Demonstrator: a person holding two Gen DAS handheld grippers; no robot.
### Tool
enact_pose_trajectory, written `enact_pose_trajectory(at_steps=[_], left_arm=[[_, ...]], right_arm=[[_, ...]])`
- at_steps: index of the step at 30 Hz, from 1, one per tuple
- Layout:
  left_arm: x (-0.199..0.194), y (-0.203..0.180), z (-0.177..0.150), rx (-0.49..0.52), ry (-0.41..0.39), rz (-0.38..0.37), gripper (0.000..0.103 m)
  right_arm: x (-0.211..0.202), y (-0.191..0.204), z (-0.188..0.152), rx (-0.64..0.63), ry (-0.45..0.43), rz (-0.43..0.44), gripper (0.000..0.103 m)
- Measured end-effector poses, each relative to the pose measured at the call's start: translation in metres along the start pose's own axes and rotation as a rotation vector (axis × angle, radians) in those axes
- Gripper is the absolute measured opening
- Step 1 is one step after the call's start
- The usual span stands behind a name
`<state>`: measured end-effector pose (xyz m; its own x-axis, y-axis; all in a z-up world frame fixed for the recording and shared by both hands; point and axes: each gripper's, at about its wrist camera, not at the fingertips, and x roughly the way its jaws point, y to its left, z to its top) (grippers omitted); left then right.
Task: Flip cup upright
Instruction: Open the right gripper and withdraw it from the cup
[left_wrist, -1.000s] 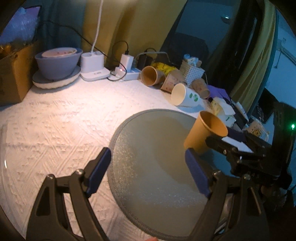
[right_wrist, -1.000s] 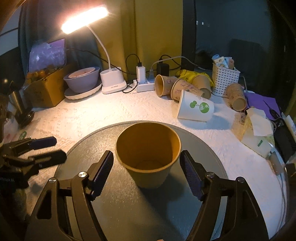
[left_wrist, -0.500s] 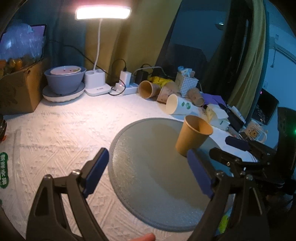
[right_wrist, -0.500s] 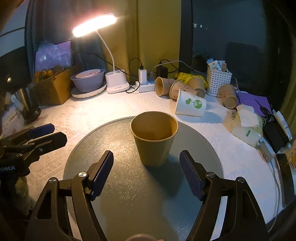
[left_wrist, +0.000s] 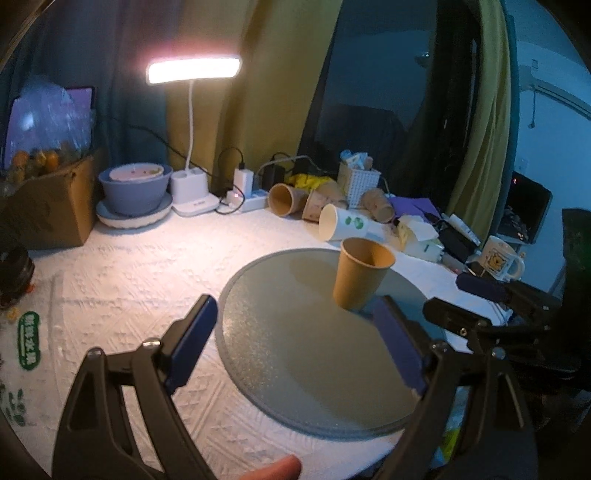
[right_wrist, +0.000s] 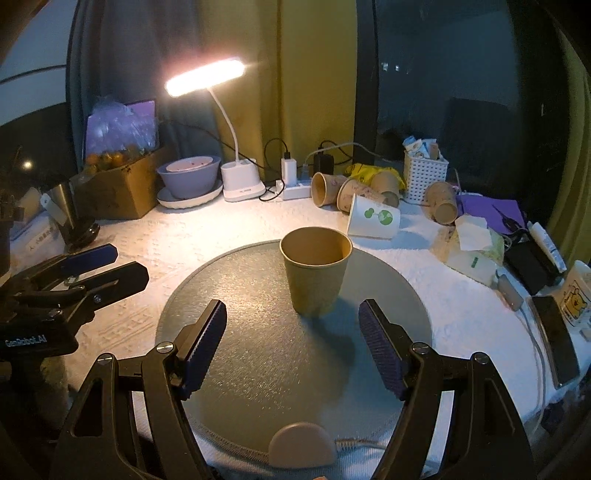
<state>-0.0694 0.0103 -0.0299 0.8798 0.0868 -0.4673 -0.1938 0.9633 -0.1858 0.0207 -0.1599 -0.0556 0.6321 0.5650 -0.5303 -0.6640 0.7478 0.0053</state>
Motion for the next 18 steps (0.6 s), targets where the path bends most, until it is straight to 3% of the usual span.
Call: enact_pose_trajectory(at_steps=[18], left_arm=[[-0.072,-0.026,0.016,0.082,-0.181,0.003,0.088]], right_arm=[[-0.076,0.018,0.005,-0.022,-0.153,-0.023,0.077]])
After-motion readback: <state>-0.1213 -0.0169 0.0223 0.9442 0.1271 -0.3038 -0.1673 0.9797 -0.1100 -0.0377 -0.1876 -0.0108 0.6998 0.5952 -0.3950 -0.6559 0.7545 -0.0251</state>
